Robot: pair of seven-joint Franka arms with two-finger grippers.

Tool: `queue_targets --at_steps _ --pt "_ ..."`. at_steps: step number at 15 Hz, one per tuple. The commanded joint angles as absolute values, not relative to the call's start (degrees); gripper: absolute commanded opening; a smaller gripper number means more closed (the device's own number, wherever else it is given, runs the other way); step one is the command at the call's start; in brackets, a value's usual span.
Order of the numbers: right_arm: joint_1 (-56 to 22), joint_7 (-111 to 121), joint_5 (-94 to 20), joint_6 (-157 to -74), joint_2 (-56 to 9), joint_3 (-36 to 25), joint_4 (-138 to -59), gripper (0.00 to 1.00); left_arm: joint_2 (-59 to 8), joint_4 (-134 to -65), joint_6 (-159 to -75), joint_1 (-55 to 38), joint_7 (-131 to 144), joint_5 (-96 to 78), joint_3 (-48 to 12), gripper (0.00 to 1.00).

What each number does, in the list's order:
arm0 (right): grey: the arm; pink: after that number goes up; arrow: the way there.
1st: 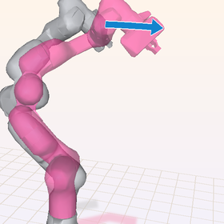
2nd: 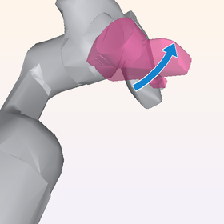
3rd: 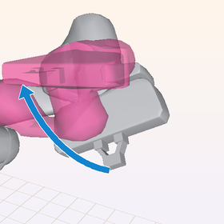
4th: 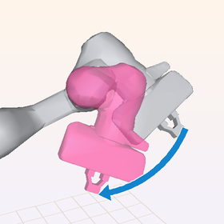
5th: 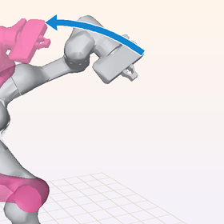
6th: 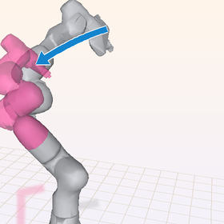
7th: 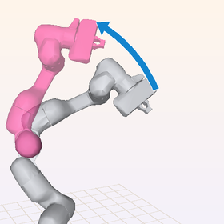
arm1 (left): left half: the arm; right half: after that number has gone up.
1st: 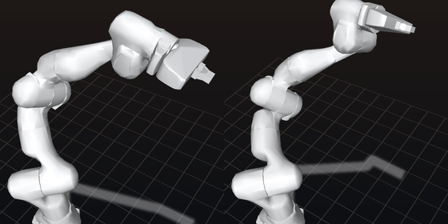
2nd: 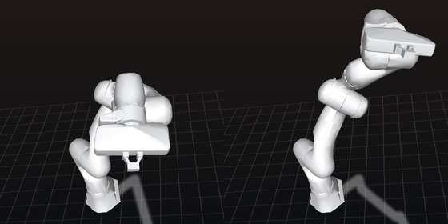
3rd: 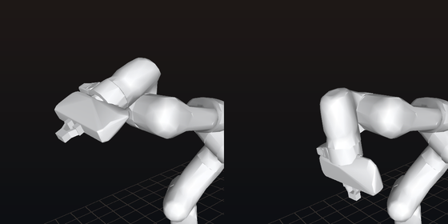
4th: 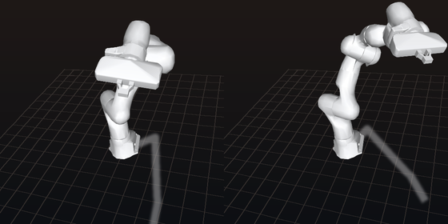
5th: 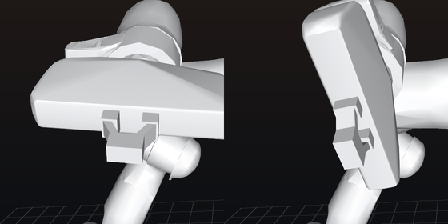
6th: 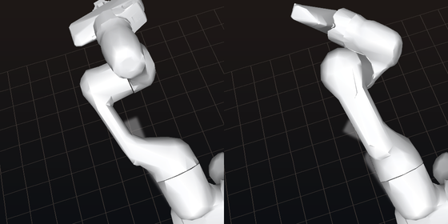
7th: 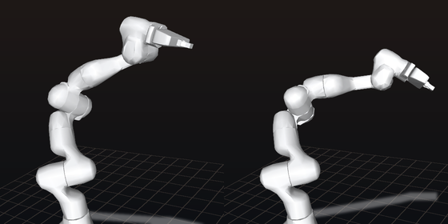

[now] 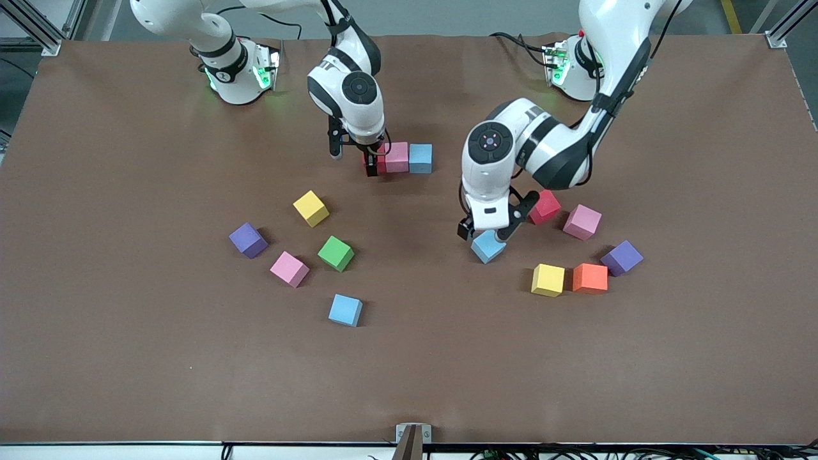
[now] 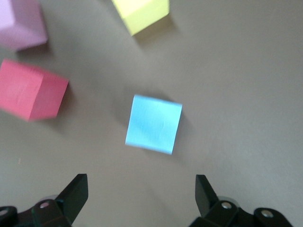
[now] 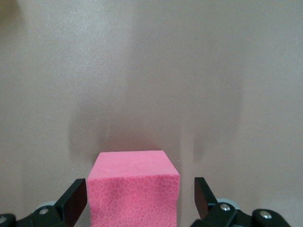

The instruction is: Arrange 11 blocks into digit 3

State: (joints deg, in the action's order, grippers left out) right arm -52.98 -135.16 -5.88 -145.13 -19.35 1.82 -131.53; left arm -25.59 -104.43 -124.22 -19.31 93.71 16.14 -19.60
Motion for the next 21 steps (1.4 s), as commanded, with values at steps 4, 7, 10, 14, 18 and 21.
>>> queue_targets --at_steps 4,7,10,14,18,21 --pt "-53.35 -133.69 -6.77 -142.39 -18.55 1.49 -130.96 1.00 -28.20 -106.34 -135.67 -15.91 92.29 18.90 -20.04 1.00" --pt "-53.09 -132.01 -6.77 -139.84 -17.06 1.23 -130.87 1.00 -29.62 -107.84 -140.89 -14.51 92.29 18.98 -20.04 1.00" --pt "-52.30 -131.92 -6.77 -138.08 -14.95 1.23 -130.78 1.00 -29.53 -108.72 -140.89 -14.06 92.20 19.07 -19.95 1.00" --pt "-49.93 -129.56 -6.77 -133.43 -10.56 1.23 -130.00 1.00 -29.62 -109.77 -140.71 -13.10 92.46 19.07 -19.95 1.00" --pt "-46.51 -123.25 -6.77 -128.76 -7.83 1.14 -128.58 1.00 -29.53 -111.53 -140.63 -13.01 92.81 18.98 -19.95 1.00" --pt "-42.81 -114.55 -6.51 -128.76 -7.03 0.97 -128.58 1.00 -29.62 -112.06 -140.63 -13.10 92.81 18.98 -19.95 1.00"
